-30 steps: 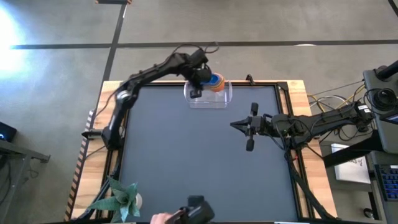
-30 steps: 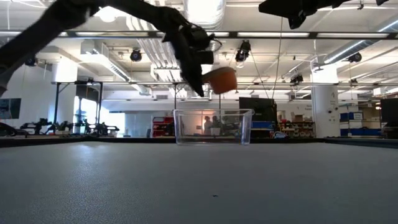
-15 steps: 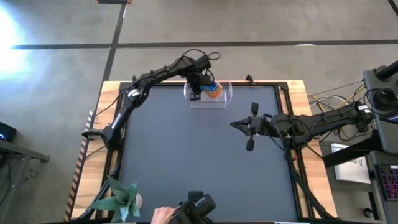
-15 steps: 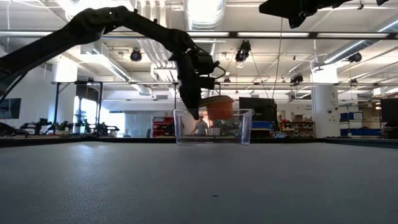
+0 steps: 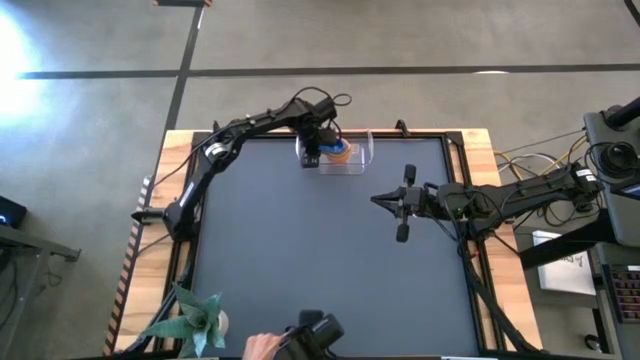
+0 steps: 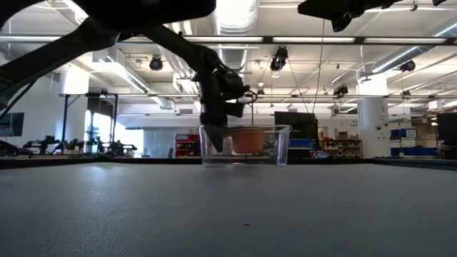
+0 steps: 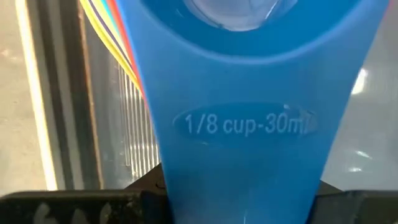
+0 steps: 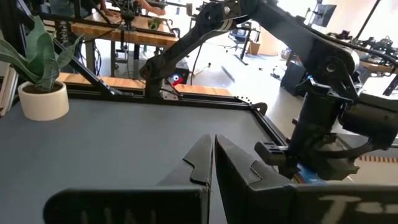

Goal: Nest measuring cups in basket
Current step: Put the nested measuring cups into the transparent bin, then return to Home Position

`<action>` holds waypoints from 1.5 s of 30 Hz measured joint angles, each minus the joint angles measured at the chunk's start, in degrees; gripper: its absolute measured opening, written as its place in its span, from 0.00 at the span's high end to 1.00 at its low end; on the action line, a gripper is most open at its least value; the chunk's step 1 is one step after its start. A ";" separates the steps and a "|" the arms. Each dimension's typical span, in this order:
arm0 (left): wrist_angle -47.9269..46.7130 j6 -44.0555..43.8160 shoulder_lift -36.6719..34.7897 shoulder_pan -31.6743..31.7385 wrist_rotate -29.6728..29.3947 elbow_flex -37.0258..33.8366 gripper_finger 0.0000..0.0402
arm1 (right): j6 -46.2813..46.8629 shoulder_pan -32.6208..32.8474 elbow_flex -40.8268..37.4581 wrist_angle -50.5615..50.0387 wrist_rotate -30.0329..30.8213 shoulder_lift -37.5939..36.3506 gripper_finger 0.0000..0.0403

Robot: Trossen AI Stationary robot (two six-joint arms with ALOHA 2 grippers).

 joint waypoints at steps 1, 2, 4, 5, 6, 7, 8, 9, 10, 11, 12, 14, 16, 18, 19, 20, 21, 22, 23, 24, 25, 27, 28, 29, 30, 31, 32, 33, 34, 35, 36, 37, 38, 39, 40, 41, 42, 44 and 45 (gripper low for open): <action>0.11 0.00 0.00 0.00 0.00 -0.39 0.73 | 0.00 0.00 0.00 -0.01 0.00 0.00 0.98; 0.18 0.00 0.00 0.00 0.00 -0.79 0.73 | 0.00 0.00 0.00 0.00 0.00 0.00 0.98; 0.14 0.00 -0.02 0.00 0.00 -1.52 0.73 | 0.00 0.00 0.00 0.00 0.00 0.00 0.98; 0.14 -0.05 -0.02 0.00 -0.05 -1.84 0.73 | 0.00 0.00 0.00 0.00 0.00 0.00 0.98; 0.18 -0.44 -0.02 0.00 -0.25 -1.98 0.72 | 0.00 0.00 0.00 0.00 0.00 0.00 0.98; 0.40 -0.98 -0.03 0.00 -0.08 -2.07 0.71 | 0.00 0.00 0.00 0.00 0.00 0.00 0.98; 0.68 -1.52 -0.05 0.00 0.04 -2.09 0.68 | 0.00 0.00 0.00 0.00 0.00 0.00 0.98; 0.71 -1.93 -0.07 0.00 0.03 -2.09 0.66 | 0.00 0.00 0.00 0.01 0.00 0.00 0.98; 0.61 -2.21 -0.07 0.00 0.04 -2.09 0.64 | 0.00 0.00 0.00 -0.01 0.00 0.00 0.98; 0.61 -2.40 -0.07 0.00 0.05 -2.00 0.63 | 0.00 0.00 0.00 0.00 0.00 0.02 0.98; 0.60 -2.42 -0.07 0.00 0.11 -1.84 0.62 | -0.01 0.00 0.00 -0.02 0.00 0.02 0.98; 0.62 -2.55 -0.07 0.00 0.11 -1.41 0.61 | 0.00 0.00 0.00 -0.02 0.00 0.02 0.98; 0.48 -2.77 -0.07 -0.02 0.11 -0.93 0.60 | 0.00 0.00 0.00 -0.02 0.00 0.02 0.98; -0.53 -2.85 -0.07 -0.05 0.09 0.06 0.60 | 0.00 0.00 0.00 -0.02 0.02 0.02 0.98; -1.14 -3.05 -0.07 -0.07 0.10 0.72 0.60 | 0.00 0.00 0.00 -0.02 0.00 0.02 0.98; -1.69 -3.34 -0.07 -0.09 0.09 1.63 0.60 | 0.00 0.00 0.00 -0.02 0.01 0.02 0.98; -2.50 -3.76 -0.07 -0.09 0.11 2.74 0.60 | 0.00 0.00 0.00 -0.03 0.00 0.02 0.98; -3.57 -4.21 -0.07 -0.07 0.25 4.00 0.60 | 0.00 0.00 0.00 -0.04 0.00 0.02 0.98; -4.73 -4.42 -0.07 0.07 0.38 5.34 0.60 | 0.00 0.00 0.00 -0.09 0.01 0.02 0.98; -5.96 -4.54 -0.07 0.09 0.40 6.82 0.60 | 0.02 0.00 0.00 -0.09 0.00 0.02 0.98; -7.33 -4.57 -0.08 0.09 0.44 8.35 0.59 | 0.07 0.00 0.00 -0.11 0.00 0.03 0.98; -10.37 -4.62 -0.07 0.09 0.77 11.45 0.59 | 0.42 0.00 0.00 -0.16 0.00 0.02 0.98; -11.62 -4.72 -0.07 0.11 1.15 12.89 0.59 | 0.44 0.00 0.00 -0.23 0.00 0.04 0.98; -12.69 -5.05 -0.07 0.11 1.49 14.34 0.59 | 0.42 0.00 0.00 -0.31 0.00 0.02 0.98; -14.08 -5.53 -0.07 0.11 1.55 15.79 0.59 | 0.39 0.00 0.00 -0.33 0.00 0.02 0.98; -15.07 -6.13 -0.21 0.11 1.65 16.51 0.59 | 0.23 0.00 0.00 -0.31 0.00 0.04 0.98; -15.17 -6.59 -1.23 0.11 1.75 15.87 0.60 | 0.04 0.00 0.00 -0.30 0.02 0.02 0.98; -15.23 -6.79 -2.39 0.10 1.84 14.79 0.60 | -0.23 0.00 0.00 -0.24 0.04 0.02 0.98; -15.34 -7.28 -3.58 -0.01 2.10 13.84 0.61 | -0.55 0.00 0.00 -0.26 0.04 -0.03 0.98; -15.12 -7.83 -5.08 -0.11 2.55 12.91 0.62 | -0.66 0.00 0.00 -0.28 0.04 -0.20 0.98; -14.66 -8.34 -6.64 -0.21 3.66 11.74 0.64 | -0.68 0.00 0.00 -0.26 0.06 -0.39 0.98; -13.97 -8.71 -8.61 -0.32 4.89 10.25 0.65 | -0.68 0.00 0.00 -0.23 0.06 -0.71 0.98; -12.69 -9.12 -10.63 -0.49 6.30 8.37 0.68 | -0.68 0.00 0.00 -0.22 0.07 -1.10 0.98; -10.50 -9.60 -12.89 -0.56 7.53 6.13 0.70 | -0.68 0.00 0.00 -0.18 0.07 -1.49 0.98; -8.22 -10.18 -15.21 -0.66 8.65 3.61 0.72 | -0.68 0.00 0.00 -0.17 0.09 -1.94 0.98; -5.82 -10.87 -17.89 -0.80 9.87 0.59 0.74 | -0.67 0.00 0.00 -0.22 0.09 -2.38 0.98; -3.47 -11.68 -20.67 -0.97 10.96 -2.65 0.77 | -0.68 0.00 0.00 -0.20 0.11 -2.88 0.98; 1.96 -14.13 -27.18 -1.44 12.45 -10.20 0.81 | -0.32 0.00 0.00 -0.37 0.11 -4.02 0.98; 5.31 -15.22 -30.54 -1.81 12.63 -14.30 0.83 | -0.04 0.00 0.00 -0.45 0.11 -4.58 0.98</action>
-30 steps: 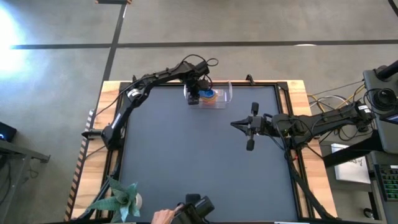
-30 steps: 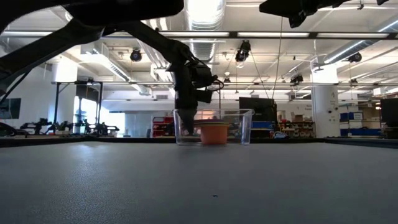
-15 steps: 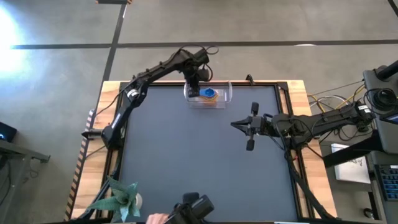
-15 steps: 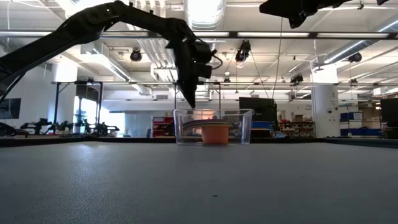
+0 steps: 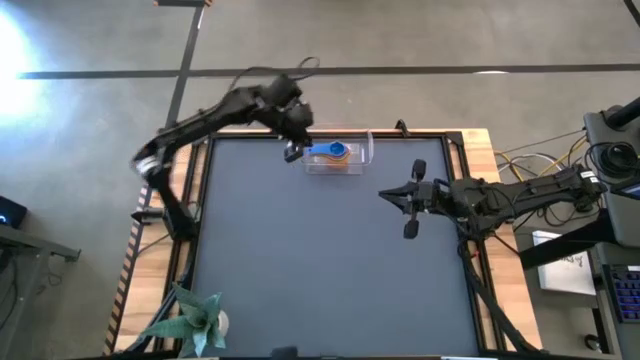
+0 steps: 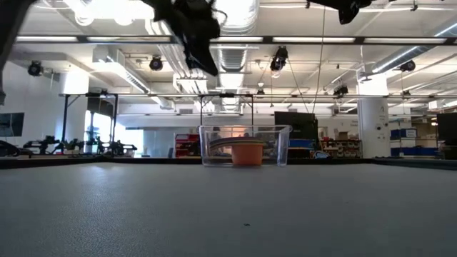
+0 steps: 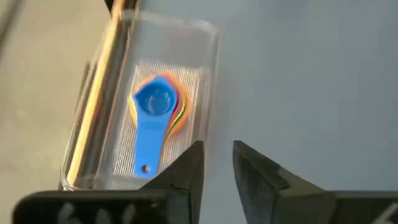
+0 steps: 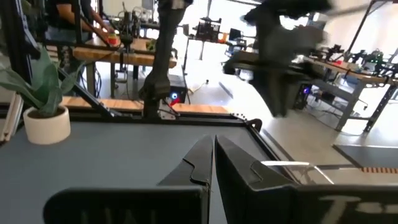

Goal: Nest measuring cups in basket
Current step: Return to Home Position

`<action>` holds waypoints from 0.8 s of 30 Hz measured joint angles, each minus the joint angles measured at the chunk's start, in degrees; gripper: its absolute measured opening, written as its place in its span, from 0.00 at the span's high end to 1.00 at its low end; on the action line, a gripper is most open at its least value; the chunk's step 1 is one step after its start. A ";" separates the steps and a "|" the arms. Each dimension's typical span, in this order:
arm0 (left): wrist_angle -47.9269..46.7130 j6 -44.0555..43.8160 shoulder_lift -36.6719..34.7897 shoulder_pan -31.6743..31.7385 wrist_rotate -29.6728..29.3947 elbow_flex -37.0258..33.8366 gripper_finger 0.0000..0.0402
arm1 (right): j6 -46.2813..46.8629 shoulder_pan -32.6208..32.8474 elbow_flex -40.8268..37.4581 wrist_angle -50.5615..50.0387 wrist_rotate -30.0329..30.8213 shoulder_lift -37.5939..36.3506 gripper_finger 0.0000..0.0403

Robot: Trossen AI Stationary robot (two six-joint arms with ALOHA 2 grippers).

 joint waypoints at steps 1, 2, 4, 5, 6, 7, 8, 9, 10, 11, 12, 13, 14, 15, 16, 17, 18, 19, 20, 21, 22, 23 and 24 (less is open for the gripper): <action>3.35 -0.91 -3.43 -0.39 0.11 -4.15 0.85 | 0.02 0.00 0.00 -0.22 0.00 -0.54 0.98; 6.53 -1.95 -6.85 -0.87 0.38 -8.21 0.86 | 0.01 0.00 0.00 -0.32 0.00 -0.97 0.98; 13.51 -4.07 -13.89 -1.77 0.89 -17.02 0.89 | 0.02 0.00 0.00 -0.56 -0.01 -1.77 0.98; 16.28 -5.25 -17.42 -2.28 1.16 -21.19 0.90 | 0.04 0.00 0.00 -0.86 -0.03 -2.17 0.98; 19.23 -6.68 -21.05 -2.70 1.35 -25.22 0.90 | 0.07 0.00 0.00 -1.17 -0.06 -2.52 0.98; 22.12 -8.26 -24.42 -3.11 1.37 -28.88 0.90 | 0.04 0.00 0.00 -1.64 -0.04 -2.88 0.98; 25.04 -9.70 -27.94 -3.56 1.36 -32.40 0.90 | 0.01 0.00 0.00 -2.37 -0.05 -3.29 0.98; 27.62 -11.08 -31.19 -3.92 1.36 -35.77 0.90 | 0.04 0.00 0.00 -2.98 -0.07 -3.68 0.98; 29.94 -12.54 -34.09 -4.25 1.38 -38.73 0.91 | 0.06 0.00 0.00 -3.51 -0.06 -4.22 0.98; 32.26 -13.97 -37.15 -4.59 1.38 -41.80 0.91 | 0.13 0.00 0.00 -4.05 -0.09 -4.85 0.98; 34.15 -15.20 -39.88 -4.94 1.46 -44.51 0.91 | 0.24 0.00 0.00 -4.73 -0.08 -5.60 0.98; 35.31 -16.27 -42.66 -5.21 2.17 -47.09 0.91 | 0.27 0.00 0.00 -5.65 -0.09 -6.47 0.98; 36.63 -17.30 -45.56 -5.39 3.27 -49.63 0.91 | 0.44 0.00 0.00 -6.78 -0.09 -7.52 0.98; 38.10 -18.65 -48.40 -5.56 4.29 -52.13 0.91 | 0.80 0.00 0.00 -8.05 -0.10 -8.66 0.98; 39.47 -20.07 -51.21 -5.74 5.00 -54.54 0.91 | 1.70 0.00 -0.02 -9.20 -0.11 -9.88 0.98; 40.74 -21.51 -53.98 -5.91 5.52 -56.93 0.91 | 2.65 0.00 -0.01 -10.22 -0.19 -11.01 0.98; 41.74 -23.03 -56.87 -6.09 5.59 -59.31 0.91 | 3.71 0.00 -0.05 -10.99 -0.48 -12.15 0.98; 42.74 -24.49 -59.63 -6.30 5.58 -61.54 0.91 | 4.40 0.00 -0.25 -11.40 -0.85 -13.39 0.98; 43.48 -25.82 -62.34 -6.49 5.60 -63.50 0.91 | 4.94 0.00 -0.62 -11.55 -1.69 -14.64 0.98; 44.36 -27.06 -65.20 -6.76 5.56 -65.56 0.91 | 5.18 0.00 -1.10 -11.61 -2.75 -15.92 0.98; 44.75 -28.20 -67.91 -7.03 5.56 -67.24 0.91 | 5.43 0.00 -1.64 -11.46 -3.74 -17.13 0.98; 45.27 -29.19 -70.47 -7.36 5.60 -68.93 0.91 | 6.10 0.00 -2.27 -11.05 -4.28 -18.27 0.98; 45.90 -30.04 -73.01 -7.69 5.61 -70.53 0.91 | 7.06 0.02 -3.18 -10.48 -4.89 -19.45 0.98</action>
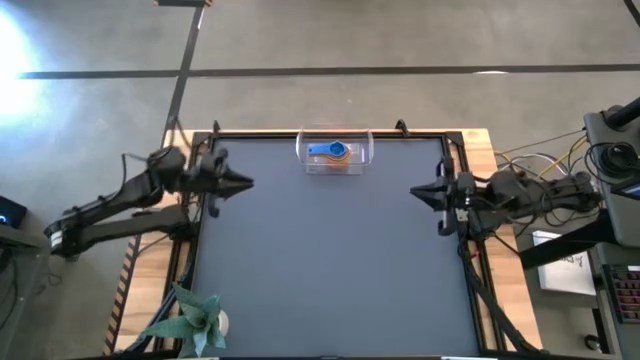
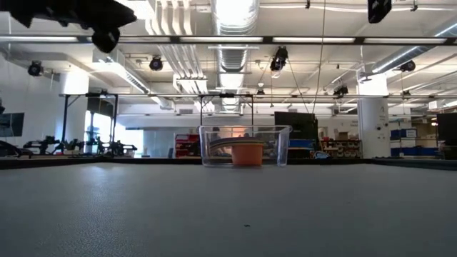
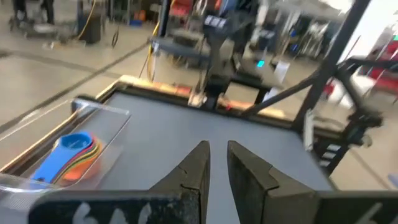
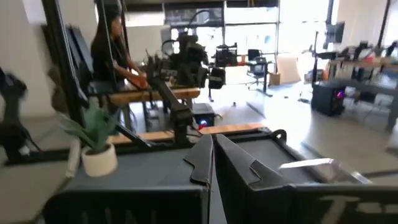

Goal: Nest measuring cups in basket
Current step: Return to Home Position

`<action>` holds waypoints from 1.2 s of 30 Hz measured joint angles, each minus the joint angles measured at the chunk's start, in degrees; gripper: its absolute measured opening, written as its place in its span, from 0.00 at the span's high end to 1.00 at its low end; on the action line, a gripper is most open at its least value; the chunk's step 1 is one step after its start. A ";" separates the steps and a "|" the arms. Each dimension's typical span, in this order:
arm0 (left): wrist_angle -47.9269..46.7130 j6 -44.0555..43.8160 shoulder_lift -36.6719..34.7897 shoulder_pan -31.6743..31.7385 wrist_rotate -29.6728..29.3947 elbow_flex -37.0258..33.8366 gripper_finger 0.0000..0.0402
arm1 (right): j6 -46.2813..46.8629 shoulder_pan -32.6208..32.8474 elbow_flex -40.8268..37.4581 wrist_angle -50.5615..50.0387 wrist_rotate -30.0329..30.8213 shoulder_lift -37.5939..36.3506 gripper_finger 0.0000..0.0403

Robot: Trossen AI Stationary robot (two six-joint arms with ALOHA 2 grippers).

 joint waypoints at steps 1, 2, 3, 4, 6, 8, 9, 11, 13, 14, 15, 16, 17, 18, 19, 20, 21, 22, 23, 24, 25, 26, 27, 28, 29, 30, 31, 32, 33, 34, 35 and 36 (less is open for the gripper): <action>0.89 -0.81 -2.42 -0.31 0.11 -1.45 0.91 | 1.24 0.00 -1.10 0.44 -0.24 -1.14 0.98; 1.73 -1.45 -4.85 -0.55 0.30 -2.85 0.91 | 2.49 0.03 -2.32 0.59 -0.32 -2.22 0.98; 2.04 -1.83 -7.26 -0.70 0.52 -4.03 0.91 | 3.43 0.03 -3.68 0.74 -0.32 -3.31 0.98; 2.23 -2.02 -9.52 -0.79 0.92 -4.95 0.91 | 4.31 0.03 -5.18 1.14 -0.31 -4.32 0.98; 2.67 -2.72 -13.92 -0.81 1.54 -6.51 0.91 | 5.48 0.03 -8.39 3.37 -0.20 -6.05 0.98; 2.65 -3.88 -17.96 -0.79 1.60 -7.90 0.91 | 5.94 0.04 -11.35 8.09 -0.35 -7.39 0.98; 2.67 -4.41 -19.84 -0.79 1.63 -8.51 0.91 | 5.96 0.05 -12.64 10.29 -0.99 -7.84 0.98; 2.68 -5.43 -23.24 -0.80 1.70 -10.01 0.91 | 5.73 0.05 -15.13 12.77 -2.57 -8.39 0.98; 2.71 -6.46 -26.32 -0.79 1.65 -11.82 0.91 | 5.51 0.05 -16.93 15.43 -3.28 -8.67 0.98; 2.67 -6.99 -27.67 -0.79 1.59 -12.83 0.91 | 5.53 0.05 -17.73 16.80 -3.26 -8.80 0.98; 2.67 -7.62 -28.90 -0.79 1.47 -13.87 0.91 | 5.53 0.05 -18.54 17.62 -3.24 -8.88 0.98; 2.77 -8.21 -30.02 -0.79 1.36 -15.04 0.91 | 5.56 0.05 -19.20 18.13 -3.24 -8.93 0.98; 3.00 -8.65 -30.70 -0.79 1.30 -16.29 0.91 | 5.75 0.05 -19.85 18.71 -3.25 -8.93 0.98; 3.72 -9.01 -30.71 -0.85 1.38 -17.37 0.91 | 6.15 0.05 -20.61 19.09 -3.24 -8.92 0.98; 4.27 -9.46 -30.56 -0.96 1.46 -18.47 0.91 | 6.51 0.05 -21.44 19.60 -3.23 -8.91 0.98; 5.15 -9.69 -30.36 -1.03 1.48 -19.63 0.91 | 6.52 0.11 -22.36 20.84 -3.19 -8.87 0.98; 6.58 -9.85 -30.05 -1.14 1.62 -20.67 0.91 | 6.34 0.35 -23.36 22.76 -2.95 -8.64 0.98; 8.02 -10.00 -29.89 -1.33 1.62 -21.65 0.91 | 5.59 0.71 -24.32 24.89 -2.75 -8.38 0.98; 9.12 -10.22 -29.98 -1.63 1.61 -22.59 0.91 | 4.82 1.13 -25.38 27.11 -2.64 -8.09 0.98; 10.65 -10.36 -30.22 -1.96 1.63 -23.57 0.91 | 3.81 1.66 -26.49 29.36 -2.05 -7.62 0.98; 12.25 -10.51 -30.50 -2.42 1.65 -24.42 0.91 | 3.05 2.23 -27.41 31.54 -0.98 -7.14 0.98; 13.92 -10.72 -30.61 -3.01 1.65 -25.11 0.91 | 2.16 2.89 -28.30 33.26 0.11 -6.76 0.98; 15.64 -10.85 -30.62 -3.74 1.63 -25.66 0.91 | 1.09 3.57 -29.16 34.84 1.19 -6.39 0.98; 16.98 -10.94 -30.62 -4.55 1.47 -26.24 0.91 | 0.20 4.30 -29.99 36.72 2.53 -5.96 0.98; 17.86 -10.91 -30.62 -5.51 1.00 -26.76 0.91 | -0.85 5.00 -30.79 38.45 3.68 -5.50 0.98; 18.48 -10.74 -30.60 -6.58 0.06 -27.32 0.91 | -1.78 5.71 -31.49 39.86 4.92 -5.11 0.98; 18.56 -10.08 -30.62 -7.71 -1.01 -27.84 0.91 | -2.47 6.32 -32.00 40.51 5.96 -4.88 0.98; 18.55 -8.93 -30.59 -8.85 -2.63 -28.35 0.92 | -3.26 6.79 -32.21 40.48 6.55 -4.69 0.98; 18.51 -7.55 -30.59 -10.03 -4.57 -28.85 0.93 | -3.70 7.16 -32.25 40.71 7.03 -4.55 0.98; 18.52 -6.27 -30.59 -11.13 -6.72 -29.36 0.95 | -3.98 7.47 -32.27 40.70 7.60 -4.34 0.98; 18.71 -5.07 -30.59 -12.22 -8.74 -29.86 0.96 | -4.33 7.58 -32.27 40.71 7.83 -4.30 0.98; 19.09 -4.23 -30.59 -13.29 -10.27 -30.46 0.98 | -4.68 7.59 -32.27 40.64 7.93 -4.30 0.98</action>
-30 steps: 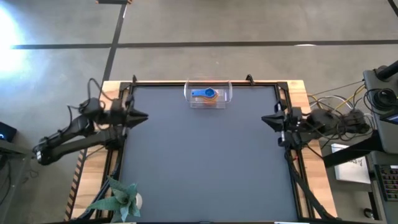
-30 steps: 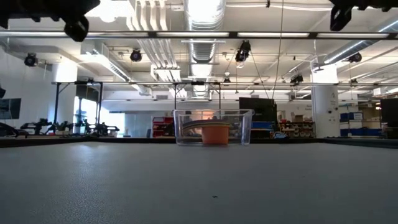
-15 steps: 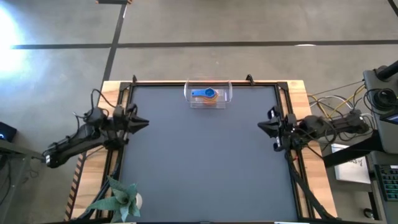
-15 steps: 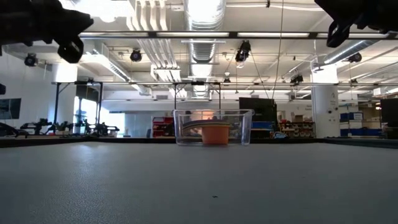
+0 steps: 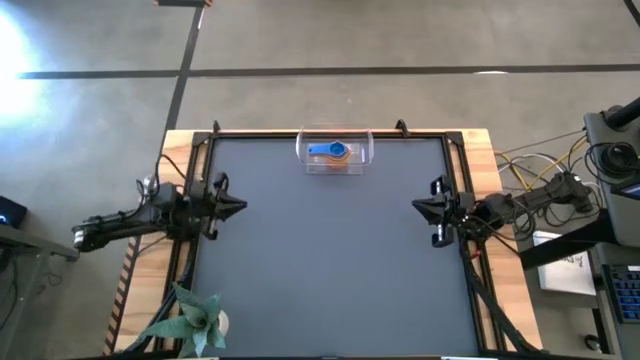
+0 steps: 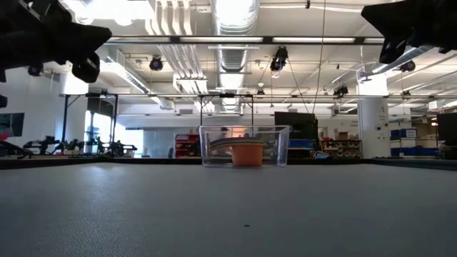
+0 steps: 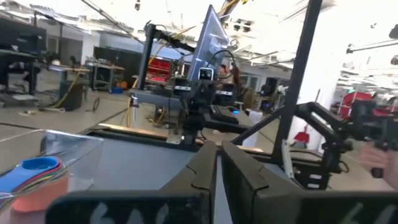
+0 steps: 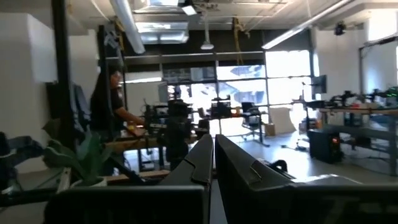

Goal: Nest measuring cups in basket
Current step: Return to Home Position

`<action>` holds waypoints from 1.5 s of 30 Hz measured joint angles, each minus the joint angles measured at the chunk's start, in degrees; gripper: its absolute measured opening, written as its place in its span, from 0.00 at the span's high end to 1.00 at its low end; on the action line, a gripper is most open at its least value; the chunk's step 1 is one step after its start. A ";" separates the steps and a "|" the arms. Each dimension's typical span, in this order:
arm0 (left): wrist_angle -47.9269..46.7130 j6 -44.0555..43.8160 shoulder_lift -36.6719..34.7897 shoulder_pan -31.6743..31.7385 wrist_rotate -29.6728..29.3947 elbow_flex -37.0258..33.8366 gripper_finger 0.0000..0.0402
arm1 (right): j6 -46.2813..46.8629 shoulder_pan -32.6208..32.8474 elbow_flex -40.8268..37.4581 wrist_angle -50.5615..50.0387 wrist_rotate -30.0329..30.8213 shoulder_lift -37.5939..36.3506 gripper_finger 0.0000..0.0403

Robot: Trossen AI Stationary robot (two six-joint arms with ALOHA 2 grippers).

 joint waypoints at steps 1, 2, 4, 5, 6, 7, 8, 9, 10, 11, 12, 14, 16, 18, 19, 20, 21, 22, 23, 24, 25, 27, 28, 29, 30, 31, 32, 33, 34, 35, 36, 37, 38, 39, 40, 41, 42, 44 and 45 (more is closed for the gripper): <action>0.87 0.45 0.00 -0.95 -0.94 -0.70 0.99 | 0.00 -0.06 -0.02 -0.02 0.09 0.11 0.98; 1.89 0.58 0.02 -1.82 -1.81 -1.43 0.99 | -0.03 -0.07 -0.02 -0.01 0.87 0.24 0.98; 2.23 0.49 0.00 -3.17 -3.16 -2.74 1.00 | -0.20 -0.07 -0.04 -0.38 1.78 0.28 0.98; 1.00 0.47 0.06 -3.74 -4.04 -2.75 1.00 | -0.51 -0.07 -0.04 -0.66 2.33 0.33 0.98; -0.29 0.45 0.04 -4.28 -5.17 -2.73 1.00 | -0.74 -0.07 -0.04 -1.00 3.06 0.41 0.98; -0.92 0.46 0.12 -4.77 -6.28 -2.73 1.00 | -0.96 -0.07 -0.04 -1.54 3.73 0.48 0.98; -1.15 0.53 0.22 -5.08 -6.79 -2.74 1.00 | -1.48 -0.07 -0.04 -1.90 4.40 0.53 0.98; -1.22 0.80 0.21 -5.25 -6.93 -2.75 1.00 | -2.07 -0.07 -0.04 -2.20 4.43 0.55 0.98; -1.15 0.98 0.17 -5.31 -6.81 -2.75 1.00 | -2.55 -0.07 -0.07 -2.34 4.50 0.69 0.98; -1.19 1.27 0.13 -5.31 -6.34 -2.75 1.00 | -3.14 -0.07 -0.07 -2.36 4.48 0.74 0.98; -1.30 1.73 0.13 -5.31 -5.99 -2.77 1.00 | -3.53 -0.07 -0.07 -2.42 4.48 0.74 0.98; -2.54 3.17 0.11 -5.31 -5.67 -2.77 1.00 | -4.21 -0.07 -0.07 -2.96 4.44 0.74 0.98; -4.55 4.57 0.11 -5.31 -5.61 -2.77 1.00 | -4.53 -0.07 -0.09 -4.80 4.44 0.70 0.98; -5.96 5.07 0.21 -5.31 -5.62 -2.77 1.00 | -4.60 -0.07 -0.09 -6.48 4.46 0.70 0.98; -6.08 5.11 0.22 -5.31 -5.65 -2.77 1.00 | -4.75 -0.09 -0.09 -6.83 4.46 0.69 0.98; -6.06 5.11 0.24 -5.31 -5.59 -2.77 1.00 | -4.86 -0.09 -0.09 -7.24 4.46 0.68 0.98; -6.08 5.13 0.30 -5.31 -5.55 -2.77 1.00 | -4.82 -0.09 -0.09 -7.92 4.46 0.66 0.98; -6.09 5.18 0.31 -5.31 -5.43 -2.77 1.00 | -4.59 -0.09 -0.09 -8.85 4.44 0.68 0.98; -6.08 5.30 0.31 -5.31 -5.30 -2.77 1.00 | -4.18 -0.09 -0.09 -10.11 4.46 0.68 0.98; -6.09 5.43 0.31 -5.31 -5.23 -2.77 1.00 | -3.53 -0.09 -0.11 -11.40 4.48 0.68 0.98; -6.11 5.54 0.33 -5.31 -5.22 -2.77 1.00 | -3.01 -0.09 -0.11 -12.84 4.54 0.68 0.98; -6.13 5.54 0.33 -5.31 -5.17 -2.77 1.00 | -1.36 -0.09 -0.11 -15.13 4.79 0.68 0.98; -6.15 5.26 0.33 -5.31 -5.17 -2.77 1.00 | -0.62 -0.09 -0.11 -16.10 4.78 0.68 0.98; -6.15 4.87 0.39 -5.31 -5.15 -2.77 1.00 | -0.18 -0.09 -0.11 -16.93 4.77 0.68 0.98; -6.17 4.63 0.48 -5.31 -5.13 -2.77 1.00 | 0.22 -0.09 -0.13 -17.55 4.77 0.68 0.98; -6.17 4.39 0.59 -5.31 -5.13 -2.77 1.00 | 0.61 -0.09 -0.13 -18.05 4.77 0.68 0.98; -6.19 3.85 0.71 -5.31 -5.13 -2.77 1.00 | 0.70 -0.09 -0.13 -18.53 4.77 0.68 0.98; -6.20 2.97 0.83 -5.31 -5.13 -2.77 1.00 | 0.87 -0.09 -0.13 -19.04 4.71 0.66 0.98; -6.21 2.16 0.94 -5.31 -5.13 -2.77 1.00 | 1.08 -0.09 -0.13 -19.62 4.60 0.68 0.98; -6.22 1.43 1.05 -5.31 -5.11 -2.77 1.00 | 1.12 -0.09 -0.14 -20.00 4.48 0.68 0.98; -6.24 0.98 1.17 -5.31 -5.12 -2.77 1.00 | 1.13 -0.09 -0.15 -20.18 4.44 0.68 0.98; -6.26 0.50 1.27 -5.31 -5.11 -2.77 1.00 | 1.11 -0.09 -0.15 -20.50 4.44 0.58 0.98; -6.26 0.34 1.36 -5.31 -5.11 -2.77 1.00 | 1.13 -0.09 -0.15 -20.94 4.44 0.53 0.98; -6.26 0.32 1.40 -5.31 -5.11 -2.77 1.00 | 1.13 -0.09 -0.15 -21.25 4.40 0.39 0.98; -6.25 0.28 1.46 -5.31 -5.11 -2.77 1.00 | 1.13 -0.07 -0.15 -21.63 4.31 0.16 0.98; -6.22 0.26 1.52 -5.31 -5.11 -2.77 1.00 | 1.13 -0.07 -0.15 -21.97 4.29 -0.14 0.98; -6.16 0.25 1.55 -5.31 -5.09 -2.77 1.00 | 1.12 -0.05 -0.15 -22.46 4.22 -0.53 0.98; -5.87 0.24 1.55 -5.31 -4.99 -2.79 1.00 | 0.98 -0.07 -0.15 -23.36 3.91 -1.57 0.98; -5.78 0.21 1.55 -5.31 -4.87 -2.79 1.00 | 0.75 -0.04 -0.15 -23.78 3.78 -2.24 0.98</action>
